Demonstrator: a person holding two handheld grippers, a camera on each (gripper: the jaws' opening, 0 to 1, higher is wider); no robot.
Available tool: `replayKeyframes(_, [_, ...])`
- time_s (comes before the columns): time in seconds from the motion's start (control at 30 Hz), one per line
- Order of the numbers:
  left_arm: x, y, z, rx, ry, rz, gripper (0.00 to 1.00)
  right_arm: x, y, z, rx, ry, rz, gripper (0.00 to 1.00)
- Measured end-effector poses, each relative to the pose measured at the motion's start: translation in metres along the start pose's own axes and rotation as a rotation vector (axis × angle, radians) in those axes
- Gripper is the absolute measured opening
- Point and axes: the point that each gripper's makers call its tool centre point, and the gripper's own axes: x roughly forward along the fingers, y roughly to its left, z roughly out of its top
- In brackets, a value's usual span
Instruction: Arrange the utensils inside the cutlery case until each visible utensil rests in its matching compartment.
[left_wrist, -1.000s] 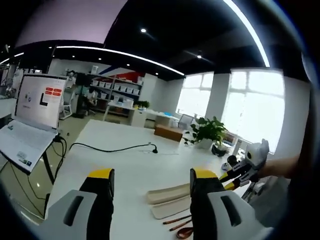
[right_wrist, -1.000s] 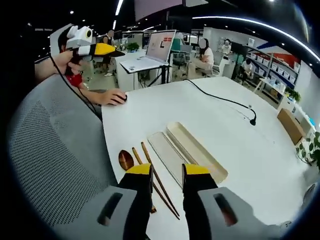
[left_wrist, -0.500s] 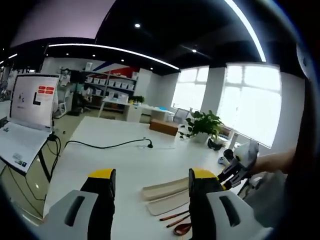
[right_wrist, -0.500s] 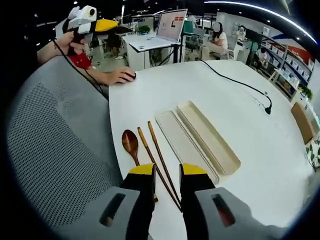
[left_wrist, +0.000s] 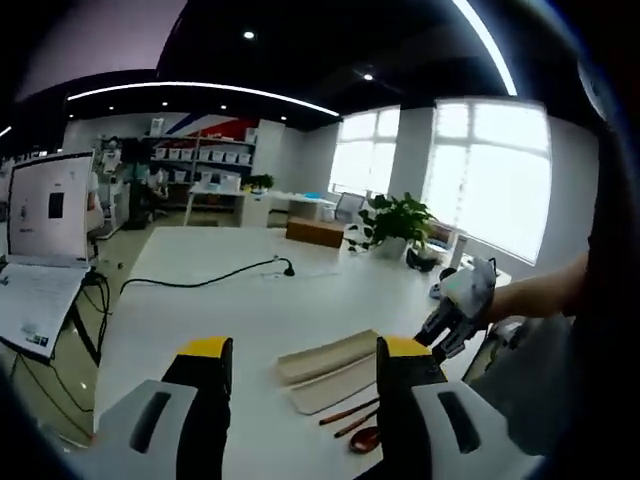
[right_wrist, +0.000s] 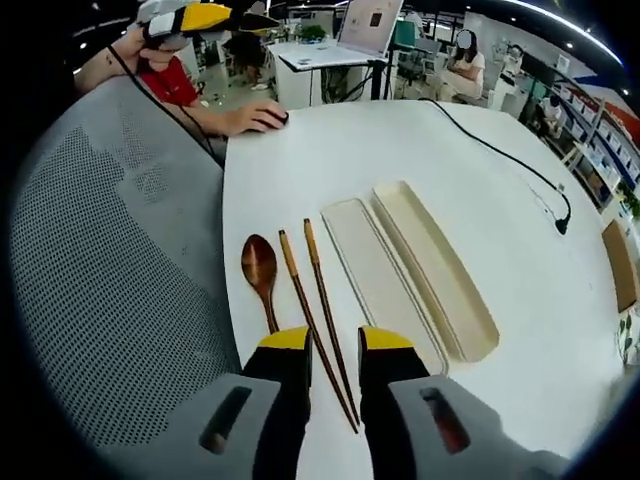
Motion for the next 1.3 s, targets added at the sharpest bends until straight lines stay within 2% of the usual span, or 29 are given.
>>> replayKeyframes(0.07, [0.001,-0.002,0.0,-0.034,-0.001,-0.013,0.62,0.003,0.001,0.001,0.0,0.0,0.013,0.14])
replayKeyframes(0.3, [0.001,-0.004,-0.003,-0.04,0.01,-0.032,0.62,0.015,0.002,-0.003,-0.067,0.046,0.036,0.15])
replayKeyframes(0.4, [0.002,-0.009,-0.003,-0.076,0.004,-0.063,0.63,0.02,0.0,-0.002,-0.078,0.048,0.025,0.16])
replayKeyframes(0.73, [0.003,-0.012,-0.011,-0.065,0.037,-0.076,0.63,0.039,0.0,-0.016,-0.136,0.135,0.061,0.12])
replayKeyframes(0.9, [0.003,-0.011,-0.013,-0.065,0.05,-0.07,0.66,0.045,0.002,-0.019,-0.133,0.152,0.084,0.11])
replayKeyframes(1.3, [0.005,-0.012,-0.016,-0.05,0.061,-0.073,0.66,0.054,0.002,-0.019,-0.163,0.181,0.094,0.1])
